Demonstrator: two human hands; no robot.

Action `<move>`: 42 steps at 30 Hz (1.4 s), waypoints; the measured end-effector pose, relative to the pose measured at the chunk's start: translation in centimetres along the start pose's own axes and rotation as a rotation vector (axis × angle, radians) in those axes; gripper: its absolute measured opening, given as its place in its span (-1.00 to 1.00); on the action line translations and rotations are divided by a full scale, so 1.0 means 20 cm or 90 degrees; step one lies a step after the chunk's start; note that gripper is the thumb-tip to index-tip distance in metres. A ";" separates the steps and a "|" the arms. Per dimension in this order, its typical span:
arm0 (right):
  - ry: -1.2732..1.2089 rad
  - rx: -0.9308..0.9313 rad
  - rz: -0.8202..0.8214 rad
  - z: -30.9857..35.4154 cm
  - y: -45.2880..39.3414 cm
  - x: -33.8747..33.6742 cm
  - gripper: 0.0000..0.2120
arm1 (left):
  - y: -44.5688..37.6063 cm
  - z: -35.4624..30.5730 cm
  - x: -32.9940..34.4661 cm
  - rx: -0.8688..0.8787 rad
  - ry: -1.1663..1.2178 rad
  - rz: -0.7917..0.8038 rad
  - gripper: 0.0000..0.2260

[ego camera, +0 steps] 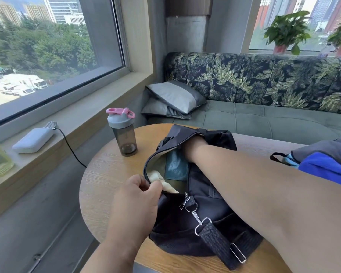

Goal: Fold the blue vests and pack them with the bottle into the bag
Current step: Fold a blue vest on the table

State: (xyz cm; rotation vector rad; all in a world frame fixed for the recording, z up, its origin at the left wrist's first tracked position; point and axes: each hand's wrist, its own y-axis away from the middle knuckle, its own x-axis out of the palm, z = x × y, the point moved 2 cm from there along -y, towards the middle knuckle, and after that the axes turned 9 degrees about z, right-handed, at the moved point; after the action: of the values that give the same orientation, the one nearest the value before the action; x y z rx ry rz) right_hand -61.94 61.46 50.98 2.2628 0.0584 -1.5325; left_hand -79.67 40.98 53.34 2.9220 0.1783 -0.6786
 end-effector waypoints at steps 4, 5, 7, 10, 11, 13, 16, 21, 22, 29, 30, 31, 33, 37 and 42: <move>0.163 0.067 -0.062 0.08 0.17 -0.08 -0.76 | 0.00 0.01 0.00 0.007 -0.006 -0.004 -0.76; 0.163 0.057 -0.068 0.10 0.20 -0.08 -0.80 | 0.01 0.00 0.00 0.010 -0.006 -0.006 -0.76; 0.080 0.044 -0.045 0.10 0.19 -0.06 -0.83 | 0.02 0.00 0.00 0.013 -0.003 -0.009 -0.77; 0.108 0.024 0.136 0.09 0.18 0.03 -0.67 | 0.02 0.00 0.01 0.011 -0.012 -0.020 -0.79; 0.130 0.031 0.190 0.08 0.19 0.05 -0.65 | 0.03 -0.01 0.01 0.012 -0.018 -0.022 -0.79; 0.137 0.026 0.212 0.05 0.22 0.05 -0.66 | 0.03 -0.02 0.01 0.013 -0.025 -0.019 -0.80; 0.047 -0.021 0.163 -0.01 0.29 0.01 -0.73 | 0.03 -0.02 0.02 0.013 -0.033 -0.023 -0.79; -0.096 -0.080 -0.006 -0.17 0.46 -0.02 -0.75 | 0.02 -0.03 0.04 0.000 -0.041 -0.019 -0.78; -0.117 -0.094 -0.053 -0.20 0.49 -0.03 -0.76 | 0.02 -0.04 0.05 -0.001 -0.040 -0.018 -0.78; -0.236 -0.055 -0.297 -0.39 0.85 0.02 -0.76 | 0.00 -0.08 0.08 0.011 -0.064 -0.018 -0.78; -0.201 -0.037 -0.279 -0.39 0.89 0.03 -0.72 | 0.01 -0.09 0.08 0.013 -0.066 -0.017 -0.78; -0.160 -0.026 -0.248 -0.40 0.93 0.06 -0.66 | 0.01 -0.10 0.09 0.016 -0.068 -0.016 -0.78; -0.135 -0.033 -0.194 -0.42 0.98 0.12 -0.57 | 0.02 -0.11 0.10 0.019 -0.075 -0.015 -0.77; -0.072 0.010 -0.191 -0.47 1.07 0.23 -0.66 | 0.04 -0.13 0.10 0.023 -0.085 -0.020 -0.74; -0.177 0.094 -0.390 -0.53 1.17 0.24 -0.59 | 0.07 -0.15 0.08 0.017 -0.094 -0.031 -0.76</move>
State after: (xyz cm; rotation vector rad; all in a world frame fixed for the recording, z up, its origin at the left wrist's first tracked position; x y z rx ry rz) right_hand -44.76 42.85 57.08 2.2315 0.6277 -2.2080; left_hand -76.79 40.30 55.52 2.8858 0.2276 -0.9062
